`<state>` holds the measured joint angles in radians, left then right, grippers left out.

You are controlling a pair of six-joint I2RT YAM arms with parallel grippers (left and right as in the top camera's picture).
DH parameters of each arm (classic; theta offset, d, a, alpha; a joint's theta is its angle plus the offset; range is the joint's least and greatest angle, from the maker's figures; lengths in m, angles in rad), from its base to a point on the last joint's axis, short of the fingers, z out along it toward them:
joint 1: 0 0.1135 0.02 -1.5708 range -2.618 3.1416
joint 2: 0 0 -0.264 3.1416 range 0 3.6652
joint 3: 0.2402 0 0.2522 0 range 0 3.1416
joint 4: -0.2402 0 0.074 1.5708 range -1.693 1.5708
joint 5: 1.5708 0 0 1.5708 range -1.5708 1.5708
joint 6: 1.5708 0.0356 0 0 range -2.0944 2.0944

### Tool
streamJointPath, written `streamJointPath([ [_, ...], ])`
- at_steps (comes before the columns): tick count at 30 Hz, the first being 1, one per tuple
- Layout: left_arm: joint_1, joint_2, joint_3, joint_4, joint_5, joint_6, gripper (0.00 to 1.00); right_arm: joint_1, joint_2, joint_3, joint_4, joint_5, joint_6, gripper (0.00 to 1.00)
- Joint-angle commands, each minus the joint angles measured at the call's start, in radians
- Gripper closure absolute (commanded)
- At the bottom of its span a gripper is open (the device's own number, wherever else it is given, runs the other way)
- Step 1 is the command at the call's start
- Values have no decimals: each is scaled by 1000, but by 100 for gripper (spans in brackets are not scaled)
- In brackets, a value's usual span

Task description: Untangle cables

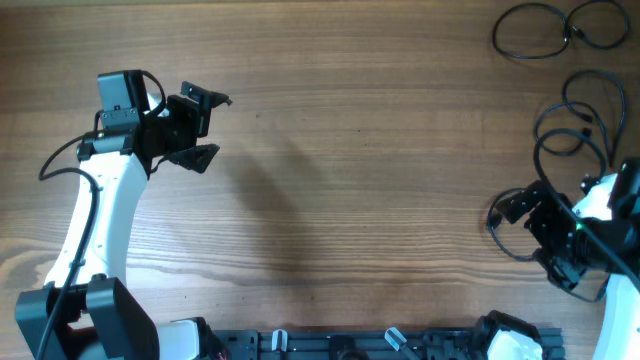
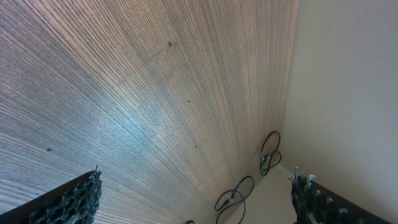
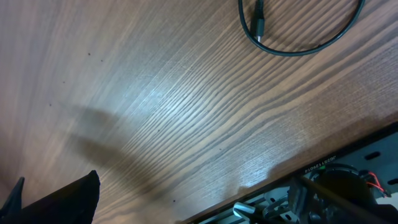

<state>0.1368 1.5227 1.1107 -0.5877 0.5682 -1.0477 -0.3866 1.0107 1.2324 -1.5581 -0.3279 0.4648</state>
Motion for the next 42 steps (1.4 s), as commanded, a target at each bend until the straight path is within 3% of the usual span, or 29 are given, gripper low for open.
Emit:
streamJointPath([
  [1,-4,5,4,0,-13,20,0,7,48,-2,4,64,-20,0],
  [8,-4,5,4,0,-13,20,0,7,116,-2,-10,80,-47,0],
  [22,-4,5,4,0,-13,20,0,7,-167,-2,58,80,-98,0],
  [33,-4,5,4,0,-13,20,0,8,-201,-11,77,55,-184,0],
  [37,-4,5,4,0,-13,20,0,49,-227,-87,219,21,-185,0],
  [42,-4,5,4,0,-13,20,0,348,-413,-275,605,95,-230,0],
])
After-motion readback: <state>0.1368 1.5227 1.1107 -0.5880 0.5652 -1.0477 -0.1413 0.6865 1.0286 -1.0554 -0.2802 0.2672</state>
